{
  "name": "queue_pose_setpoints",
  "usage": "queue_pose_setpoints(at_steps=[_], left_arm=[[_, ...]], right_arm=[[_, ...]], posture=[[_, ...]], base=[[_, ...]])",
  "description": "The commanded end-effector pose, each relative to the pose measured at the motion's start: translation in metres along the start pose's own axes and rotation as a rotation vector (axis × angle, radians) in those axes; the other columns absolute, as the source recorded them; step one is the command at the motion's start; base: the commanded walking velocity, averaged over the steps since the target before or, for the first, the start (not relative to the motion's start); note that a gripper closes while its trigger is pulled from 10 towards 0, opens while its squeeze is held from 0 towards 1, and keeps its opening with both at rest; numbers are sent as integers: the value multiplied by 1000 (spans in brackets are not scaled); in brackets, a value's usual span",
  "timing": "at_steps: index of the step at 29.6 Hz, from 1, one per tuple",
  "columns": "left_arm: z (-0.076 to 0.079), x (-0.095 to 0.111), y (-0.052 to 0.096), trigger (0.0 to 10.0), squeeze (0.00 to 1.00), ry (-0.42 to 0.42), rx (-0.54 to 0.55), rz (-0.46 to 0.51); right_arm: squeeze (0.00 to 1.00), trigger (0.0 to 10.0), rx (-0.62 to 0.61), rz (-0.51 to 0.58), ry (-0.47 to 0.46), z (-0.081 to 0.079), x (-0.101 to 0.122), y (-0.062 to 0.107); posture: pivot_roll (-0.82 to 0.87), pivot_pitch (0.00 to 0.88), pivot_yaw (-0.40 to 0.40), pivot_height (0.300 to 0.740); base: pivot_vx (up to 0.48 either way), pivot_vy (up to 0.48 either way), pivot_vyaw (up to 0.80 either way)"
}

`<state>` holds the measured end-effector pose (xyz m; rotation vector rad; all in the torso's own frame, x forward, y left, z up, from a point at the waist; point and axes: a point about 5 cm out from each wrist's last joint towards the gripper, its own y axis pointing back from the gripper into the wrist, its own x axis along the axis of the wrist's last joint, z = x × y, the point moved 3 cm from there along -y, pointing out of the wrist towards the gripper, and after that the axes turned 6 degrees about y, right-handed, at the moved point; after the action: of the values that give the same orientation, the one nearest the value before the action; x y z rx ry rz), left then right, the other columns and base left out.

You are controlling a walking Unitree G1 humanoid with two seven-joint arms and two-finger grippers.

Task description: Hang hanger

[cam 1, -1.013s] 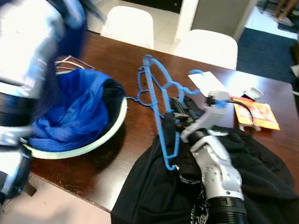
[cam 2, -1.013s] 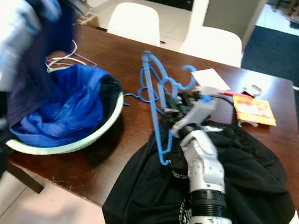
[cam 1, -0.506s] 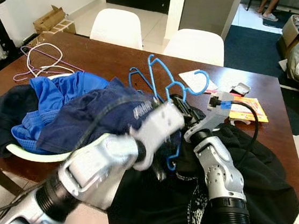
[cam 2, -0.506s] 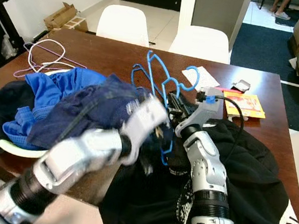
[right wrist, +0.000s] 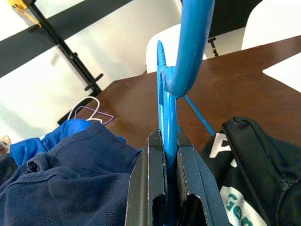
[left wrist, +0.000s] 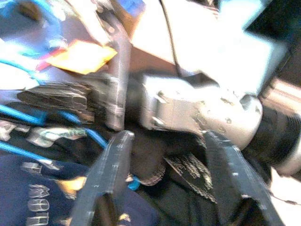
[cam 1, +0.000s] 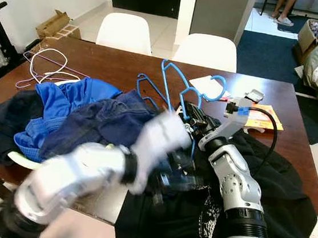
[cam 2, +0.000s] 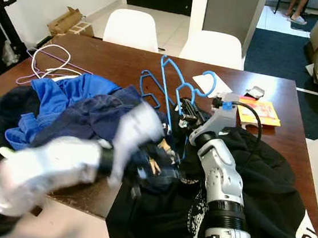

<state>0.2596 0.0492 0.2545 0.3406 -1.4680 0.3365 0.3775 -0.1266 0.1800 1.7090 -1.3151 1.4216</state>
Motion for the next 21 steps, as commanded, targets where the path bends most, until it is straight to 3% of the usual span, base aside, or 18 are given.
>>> queue_pose_setpoints(at_steps=[1,2,3,4,5,7,8,9,10,12,13,15,19,21], left_arm=[[-8,11,8,10000,1000,26,39,50],[-25,28,24,10000,1000,35,113,128],[-25,28,24,10000,1000,35,113,128],[-51,38,44,10000,1000,39,271,178],[-51,38,44,10000,1000,39,271,178],[-116,32,96,10000,1000,72,739,179],[-116,32,96,10000,1000,72,739,179],[-142,18,124,10000,0,136,964,154],[-155,5,143,10000,0,183,1099,133],[-155,5,143,10000,0,183,1099,133],[-163,-2,154,10000,0,201,1169,123],[-169,-4,155,10000,0,235,1181,154],[-180,1,142,10000,0,299,1111,227],[-187,8,121,10000,0,334,999,257]], right_arm=[[0,10000,-2,3,-5,0,-1,1],[0,10000,0,0,-6,1,-1,1],[0,10000,0,0,-6,1,-1,1],[0,10000,3,-4,-5,0,-2,0],[0,10000,3,-4,-5,0,-2,0],[0,10000,6,-10,-4,0,-3,0],[0,10000,6,-10,-4,0,-3,0],[0,10000,8,-13,-4,0,-3,-1],[0,10000,10,-14,-4,0,-3,-1],[0,10000,10,-14,-4,0,-3,-1],[0,10000,12,-15,-3,-1,-3,-2],[0,10000,14,-16,-2,-1,-4,-2],[0,10000,17,-17,-1,-2,-4,-2],[0,10000,16,-17,0,-2,-4,-2]], posture=[[64,107,40,740],[67,108,39,740],[67,108,39,740],[66,110,38,740],[66,110,38,740],[73,111,30,740],[73,111,30,740],[73,112,29,740],[69,109,28,740],[69,109,28,740],[68,109,27,740],[64,108,25,740],[60,107,26,740],[52,103,30,740]], base=[[0,0,0],[0,0,0],[0,0,0],[0,0,0],[0,0,0],[0,0,0],[0,0,0],[0,0,0],[0,0,0],[0,0,0],[0,0,0],[0,0,0],[0,0,0],[0,0,0]])
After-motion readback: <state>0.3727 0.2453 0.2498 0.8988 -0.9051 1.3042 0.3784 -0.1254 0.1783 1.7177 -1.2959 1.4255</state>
